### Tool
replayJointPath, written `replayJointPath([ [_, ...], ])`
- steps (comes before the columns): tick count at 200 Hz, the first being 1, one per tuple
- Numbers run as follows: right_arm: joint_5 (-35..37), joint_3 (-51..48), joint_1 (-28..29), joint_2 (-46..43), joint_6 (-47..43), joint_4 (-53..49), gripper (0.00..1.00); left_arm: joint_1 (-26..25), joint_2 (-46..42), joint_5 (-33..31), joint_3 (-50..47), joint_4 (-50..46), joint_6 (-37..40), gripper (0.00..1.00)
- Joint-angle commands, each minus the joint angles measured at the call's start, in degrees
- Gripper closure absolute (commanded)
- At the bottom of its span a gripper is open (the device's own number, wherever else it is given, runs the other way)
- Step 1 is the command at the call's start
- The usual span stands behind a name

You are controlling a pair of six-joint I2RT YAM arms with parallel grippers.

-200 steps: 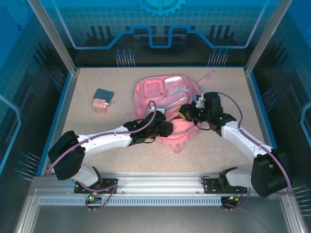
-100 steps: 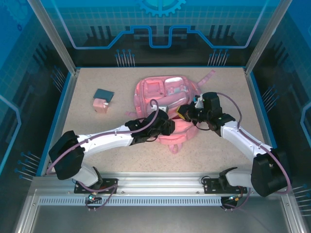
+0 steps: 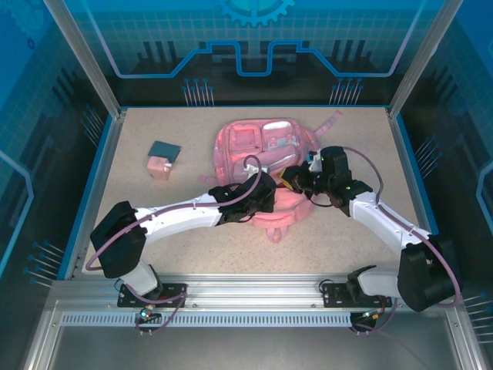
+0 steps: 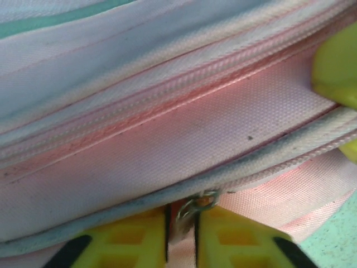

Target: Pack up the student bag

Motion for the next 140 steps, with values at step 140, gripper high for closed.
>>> replayJointPath([
  [140,11.7,6.4,-4.1,-6.0,-12.1,-19.2,1.0,7.2,-14.0,-7.1,-13.2,-7.3,7.2,1.0],
])
